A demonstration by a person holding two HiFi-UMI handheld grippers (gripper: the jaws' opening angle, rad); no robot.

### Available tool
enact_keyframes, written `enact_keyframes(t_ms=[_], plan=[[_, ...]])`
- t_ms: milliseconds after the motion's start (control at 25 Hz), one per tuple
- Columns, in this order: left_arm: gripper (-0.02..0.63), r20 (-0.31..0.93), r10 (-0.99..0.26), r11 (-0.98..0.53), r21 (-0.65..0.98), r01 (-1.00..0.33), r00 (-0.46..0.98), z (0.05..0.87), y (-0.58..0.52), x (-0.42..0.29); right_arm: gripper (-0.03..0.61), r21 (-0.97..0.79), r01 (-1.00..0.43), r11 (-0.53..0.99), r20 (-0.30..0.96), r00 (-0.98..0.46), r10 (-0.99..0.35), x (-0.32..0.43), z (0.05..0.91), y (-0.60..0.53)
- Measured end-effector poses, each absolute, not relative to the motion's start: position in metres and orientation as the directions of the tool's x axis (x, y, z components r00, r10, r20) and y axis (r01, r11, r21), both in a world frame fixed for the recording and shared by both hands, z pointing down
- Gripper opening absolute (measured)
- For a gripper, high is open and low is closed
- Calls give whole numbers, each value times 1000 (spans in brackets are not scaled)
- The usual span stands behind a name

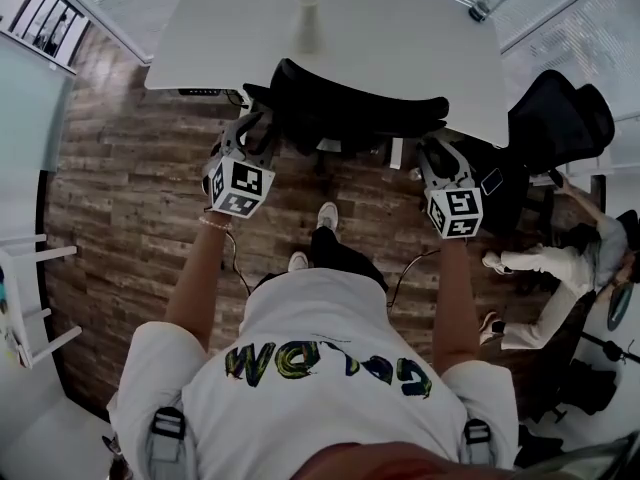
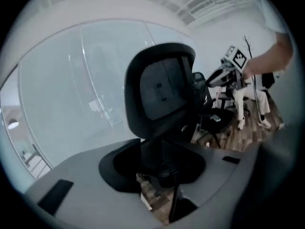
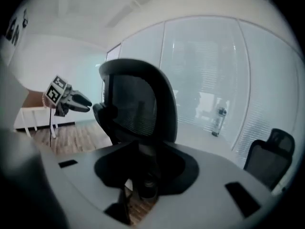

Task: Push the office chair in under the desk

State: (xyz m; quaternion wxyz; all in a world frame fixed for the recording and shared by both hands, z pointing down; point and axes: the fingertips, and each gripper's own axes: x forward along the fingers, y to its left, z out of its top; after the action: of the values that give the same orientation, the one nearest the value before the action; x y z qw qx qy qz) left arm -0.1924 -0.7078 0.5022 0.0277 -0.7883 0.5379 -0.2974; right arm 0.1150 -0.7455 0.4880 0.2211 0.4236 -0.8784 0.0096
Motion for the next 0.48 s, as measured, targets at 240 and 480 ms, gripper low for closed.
enact_keyframes(t_ms=[240, 480], plan=[[88, 218, -877, -438, 2, -899, 427, 412, -655, -142, 94, 17, -752, 659, 243, -636, -732, 75, 413, -687], [23, 83, -891, -438, 92, -894, 446, 351, -613, -123, 71, 44, -736, 676, 141, -665, -733, 39, 351, -632]])
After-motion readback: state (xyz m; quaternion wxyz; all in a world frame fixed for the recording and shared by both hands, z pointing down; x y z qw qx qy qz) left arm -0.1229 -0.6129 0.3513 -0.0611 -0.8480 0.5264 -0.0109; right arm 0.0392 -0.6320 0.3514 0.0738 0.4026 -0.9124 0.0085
